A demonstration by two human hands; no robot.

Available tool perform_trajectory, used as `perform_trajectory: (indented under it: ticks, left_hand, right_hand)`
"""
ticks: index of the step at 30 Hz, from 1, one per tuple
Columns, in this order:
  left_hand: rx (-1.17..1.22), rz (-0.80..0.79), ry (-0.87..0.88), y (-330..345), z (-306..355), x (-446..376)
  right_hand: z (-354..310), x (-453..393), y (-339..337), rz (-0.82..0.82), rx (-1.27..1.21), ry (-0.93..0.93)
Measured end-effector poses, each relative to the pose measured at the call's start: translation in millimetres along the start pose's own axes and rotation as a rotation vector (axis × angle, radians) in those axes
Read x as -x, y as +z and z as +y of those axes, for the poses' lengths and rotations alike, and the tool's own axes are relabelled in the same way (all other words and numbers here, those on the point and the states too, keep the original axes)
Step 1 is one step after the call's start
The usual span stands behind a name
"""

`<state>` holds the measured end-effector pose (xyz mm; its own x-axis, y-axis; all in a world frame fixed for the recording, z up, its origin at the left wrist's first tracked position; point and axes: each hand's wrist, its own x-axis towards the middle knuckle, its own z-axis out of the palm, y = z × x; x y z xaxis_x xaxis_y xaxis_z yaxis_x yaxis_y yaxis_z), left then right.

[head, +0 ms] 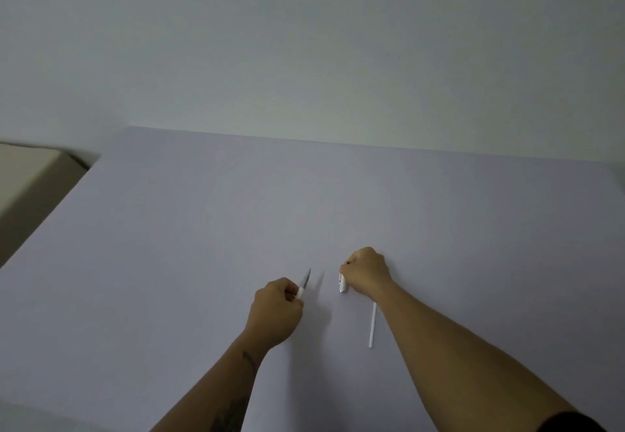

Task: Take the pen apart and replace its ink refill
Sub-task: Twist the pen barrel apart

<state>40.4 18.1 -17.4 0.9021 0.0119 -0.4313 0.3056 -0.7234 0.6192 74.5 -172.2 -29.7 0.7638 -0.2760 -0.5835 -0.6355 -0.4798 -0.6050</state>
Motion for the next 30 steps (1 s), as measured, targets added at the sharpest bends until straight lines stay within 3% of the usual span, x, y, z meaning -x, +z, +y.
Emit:
perform_trajectory:
  ticks: [11,23,30]
  left_hand:
    - [-0.014,-0.021,0.007,-5.8,-6.2,7.3]
    - [-0.042,-0.072,0.063,-2.8,-0.1,20.8]
    - [-0.015,-0.059,0.182,-5.7,17.9,27.2]
  right_hand:
    - [1.1,3.0,23.3,0.132,0.162,-0.114]
    - [16.5,38.8,1.0,0.051,-0.159,-0.033]
    - [5.2,78.4,1.8,-0.141,-0.48,0.08]
